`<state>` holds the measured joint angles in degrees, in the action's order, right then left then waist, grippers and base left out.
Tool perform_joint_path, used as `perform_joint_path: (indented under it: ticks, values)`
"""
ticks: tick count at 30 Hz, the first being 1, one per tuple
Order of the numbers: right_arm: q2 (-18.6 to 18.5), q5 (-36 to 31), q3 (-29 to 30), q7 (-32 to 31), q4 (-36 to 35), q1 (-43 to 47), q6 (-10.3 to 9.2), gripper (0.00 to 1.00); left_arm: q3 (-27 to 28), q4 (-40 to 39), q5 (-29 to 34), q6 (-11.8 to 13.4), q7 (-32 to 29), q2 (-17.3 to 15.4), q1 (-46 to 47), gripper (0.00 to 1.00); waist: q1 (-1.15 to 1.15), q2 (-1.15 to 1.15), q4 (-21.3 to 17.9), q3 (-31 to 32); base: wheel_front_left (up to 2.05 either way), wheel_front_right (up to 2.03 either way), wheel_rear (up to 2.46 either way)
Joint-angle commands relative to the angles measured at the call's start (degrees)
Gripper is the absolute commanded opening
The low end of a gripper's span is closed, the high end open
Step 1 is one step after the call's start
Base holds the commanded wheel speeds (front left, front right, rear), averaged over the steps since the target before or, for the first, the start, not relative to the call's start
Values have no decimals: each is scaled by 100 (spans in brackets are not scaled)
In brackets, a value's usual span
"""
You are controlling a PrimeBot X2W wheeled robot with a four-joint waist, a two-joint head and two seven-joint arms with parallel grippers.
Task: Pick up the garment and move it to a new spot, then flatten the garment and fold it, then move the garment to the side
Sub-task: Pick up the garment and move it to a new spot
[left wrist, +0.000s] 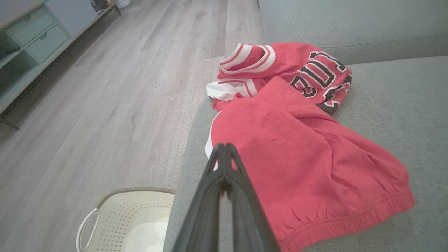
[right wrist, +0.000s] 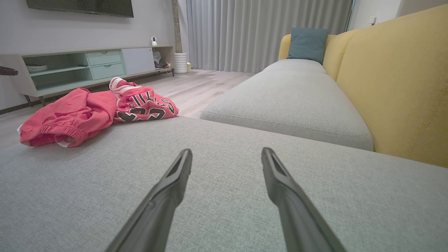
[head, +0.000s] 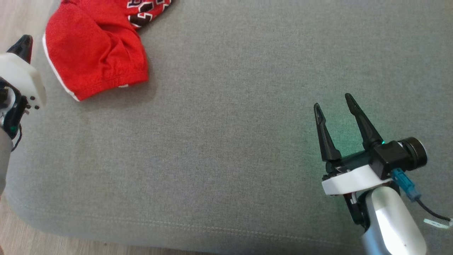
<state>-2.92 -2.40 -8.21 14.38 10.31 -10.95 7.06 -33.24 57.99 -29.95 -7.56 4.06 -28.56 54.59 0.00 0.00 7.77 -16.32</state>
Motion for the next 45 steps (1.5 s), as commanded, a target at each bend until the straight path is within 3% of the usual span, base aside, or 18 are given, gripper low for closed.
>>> perform_joint_path:
  ticks: [1, 7, 11, 12, 14, 20, 27, 34, 45]
  values:
    - [4, 36, -134, 62, -149, -11, 43, 100, 125, -159, -49, 9, 24, -379, 273, 0, 0, 0, 9, 56, 0, 0, 0]
    - [4, 130, -33, 62, -154, 28, 43, 100, 159, -397, -246, 17, 595, -372, 230, 0, 0, 0, 1, 233, 0, 0, 0]
    - [4, 194, 96, 62, -178, 56, 43, 100, 286, -614, -287, 159, 980, -254, 54, 0, 0, 0, 0, 405, 0, 0, 0]
    - [4, 213, 120, 62, -187, 65, 43, 100, 332, -704, -300, 197, 1028, -216, -33, 25, 0, 0, -3, 458, 0, 0, 0]
    - [4, 262, 163, 62, -197, 79, 43, 100, 425, -958, -289, 293, 1078, -150, -258, 100, 0, 0, -14, 557, 0, 0, 0]
    - [4, 375, 336, 62, -291, 149, 43, 100, 1207, -2709, -75, 696, 1092, 138, -1493, 100, 0, 0, -84, 785, 0, 0, 0]
    - [4, 566, 562, 62, -354, 379, 43, 100, 1800, -4408, 459, 1006, 1093, 809, -3367, 100, 0, 0, -281, 1091, 0, 0, 0]
    - [4, 716, 551, 62, -399, 569, 43, 100, 2101, -4916, 739, 1004, 1093, 1485, -4591, 100, 0, 0, -433, 1230, 0, 0, 0]
    - [4, 849, 474, 62, -382, 754, 43, 100, 2335, -4869, 1326, 820, 1093, 1931, -4942, 100, 0, 0, -521, 1268, 0, 0, 0]
